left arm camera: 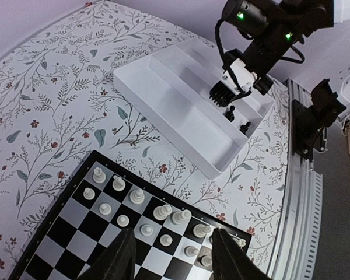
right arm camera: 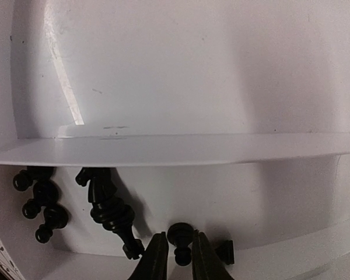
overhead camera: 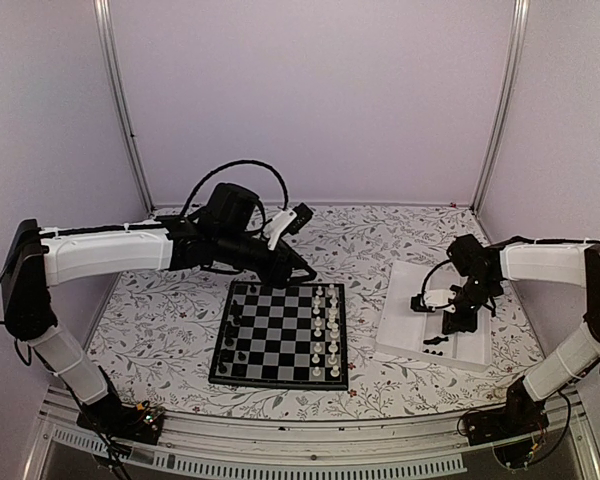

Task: Set up the chess pieces on the board
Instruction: Pick up the chess piece from the storage box, then place the chess piece on the chessboard.

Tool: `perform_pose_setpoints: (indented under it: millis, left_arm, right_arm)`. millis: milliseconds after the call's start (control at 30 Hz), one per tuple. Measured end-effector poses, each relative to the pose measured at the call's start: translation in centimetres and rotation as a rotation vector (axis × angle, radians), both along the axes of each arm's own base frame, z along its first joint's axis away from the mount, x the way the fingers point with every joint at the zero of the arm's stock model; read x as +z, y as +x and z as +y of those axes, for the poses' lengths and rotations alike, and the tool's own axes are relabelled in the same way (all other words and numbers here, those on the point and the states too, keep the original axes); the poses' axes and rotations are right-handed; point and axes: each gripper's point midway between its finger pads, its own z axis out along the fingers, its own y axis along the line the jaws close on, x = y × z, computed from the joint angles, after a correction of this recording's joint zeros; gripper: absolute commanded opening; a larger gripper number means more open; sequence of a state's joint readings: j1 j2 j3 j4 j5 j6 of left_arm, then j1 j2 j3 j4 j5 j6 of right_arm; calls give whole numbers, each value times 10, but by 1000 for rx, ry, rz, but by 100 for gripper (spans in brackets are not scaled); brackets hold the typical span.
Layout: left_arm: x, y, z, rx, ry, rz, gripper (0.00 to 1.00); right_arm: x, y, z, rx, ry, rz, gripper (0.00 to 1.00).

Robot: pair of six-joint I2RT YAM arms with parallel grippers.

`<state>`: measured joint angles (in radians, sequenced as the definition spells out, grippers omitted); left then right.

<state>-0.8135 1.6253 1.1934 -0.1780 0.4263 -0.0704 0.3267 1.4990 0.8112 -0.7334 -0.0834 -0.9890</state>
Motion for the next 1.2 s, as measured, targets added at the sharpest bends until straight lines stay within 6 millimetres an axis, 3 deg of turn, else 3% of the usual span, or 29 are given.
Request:
perform_pose_setpoints:
  millis: [200,333,467,600,700,1000,1200]
  left_arm:
    - [-1,0,0,0,4,-1,47]
    - [-3,2,3,10,20,-11,47]
    - [-2,9,10,43,36,-27,47]
    - [11,26,26,110,28,-58,47]
    - [27,46,47,194,15,-94,47]
    - [64,73,94,390,-32,-176,48]
    - [80,84,130,517,-74,-205,48]
  right_arm:
    - [9,5,2,-13,3,-2,10]
    - [41,29,14,-15,33,-63,11]
    - [83,52,44,25,90,-157,11]
    - [119,63,96,115,157,-218,10]
    - [129,67,147,194,201,-217,10]
    - [112,65,271,339,263,-150,10]
    - [95,45,337,423,298,-99,10]
